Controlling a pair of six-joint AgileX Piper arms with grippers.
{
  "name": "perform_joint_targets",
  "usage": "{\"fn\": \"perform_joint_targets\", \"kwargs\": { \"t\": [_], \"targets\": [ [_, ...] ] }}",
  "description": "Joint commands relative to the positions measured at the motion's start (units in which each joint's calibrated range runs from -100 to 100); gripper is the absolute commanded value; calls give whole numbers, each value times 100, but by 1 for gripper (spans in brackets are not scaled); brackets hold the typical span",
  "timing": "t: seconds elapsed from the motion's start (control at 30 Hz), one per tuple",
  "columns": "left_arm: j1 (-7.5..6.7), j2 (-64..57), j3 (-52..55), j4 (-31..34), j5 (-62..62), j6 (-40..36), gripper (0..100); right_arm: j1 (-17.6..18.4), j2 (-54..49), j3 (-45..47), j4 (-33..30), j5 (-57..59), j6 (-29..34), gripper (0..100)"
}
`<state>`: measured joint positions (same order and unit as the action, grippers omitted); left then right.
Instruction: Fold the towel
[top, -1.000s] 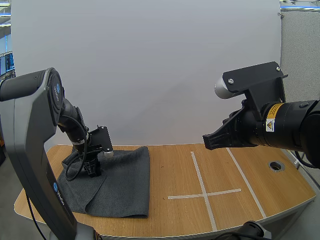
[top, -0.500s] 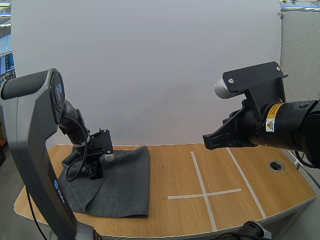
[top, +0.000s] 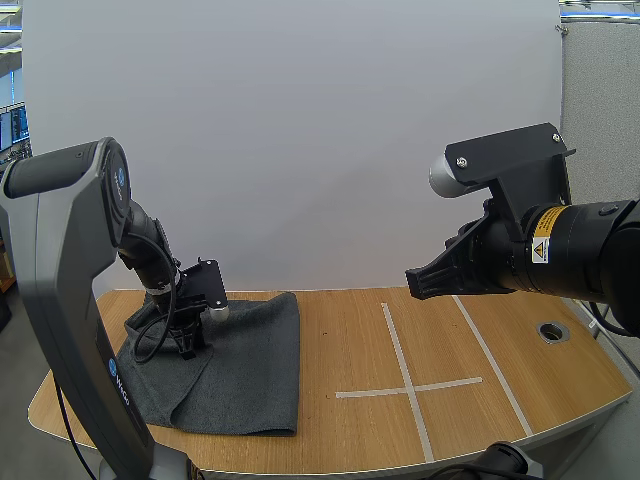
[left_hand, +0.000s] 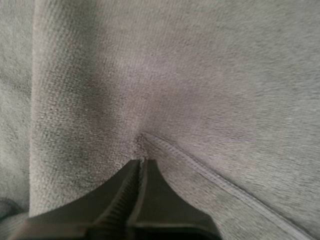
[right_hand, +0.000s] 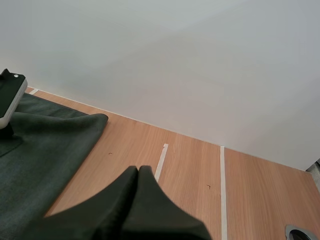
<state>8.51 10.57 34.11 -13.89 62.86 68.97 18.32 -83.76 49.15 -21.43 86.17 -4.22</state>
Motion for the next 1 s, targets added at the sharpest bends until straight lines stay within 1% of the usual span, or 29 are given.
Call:
{"fn": "perform_joint_targets", "kwargs": {
  "t": [0.0,0.13,0.23,0.5,0.53,0.57,0.6,0.67,0.77,0.83,0.97],
  "targets": [
    [-1,-433,-34,-25,760,-137,0,-17,-70,8,-30,-33,-28,0],
    [83,-706,-34,-50,1204,-151,0,-17,-70,8,-30,-33,-28,0],
    [226,-847,-34,-40,1672,-130,0,-17,-70,8,-30,-33,-28,0],
    [776,-931,-34,60,2995,169,0,-17,-70,8,-30,-33,-28,0],
    [886,-931,-34,60,3153,257,0,-17,-70,8,-30,-33,-28,0],
    [932,-931,-34,60,3218,281,0,-17,-70,8,-30,-33,-28,0],
    [1039,-931,-34,60,3382,371,0,-17,-70,8,-30,-33,-28,0],
    [1192,-931,-34,50,3672,562,0,-17,-70,8,-30,-33,-28,0],
    [1387,-931,-34,-15,3714,757,0,-17,-70,8,-30,-33,-28,0],
    [1551,-931,-34,-80,3714,936,0,-17,-70,8,-30,-33,-28,0],
    [1776,-931,-34,-89,3714,1120,0,-17,-70,8,-30,-33,-28,0]
  ]
}}
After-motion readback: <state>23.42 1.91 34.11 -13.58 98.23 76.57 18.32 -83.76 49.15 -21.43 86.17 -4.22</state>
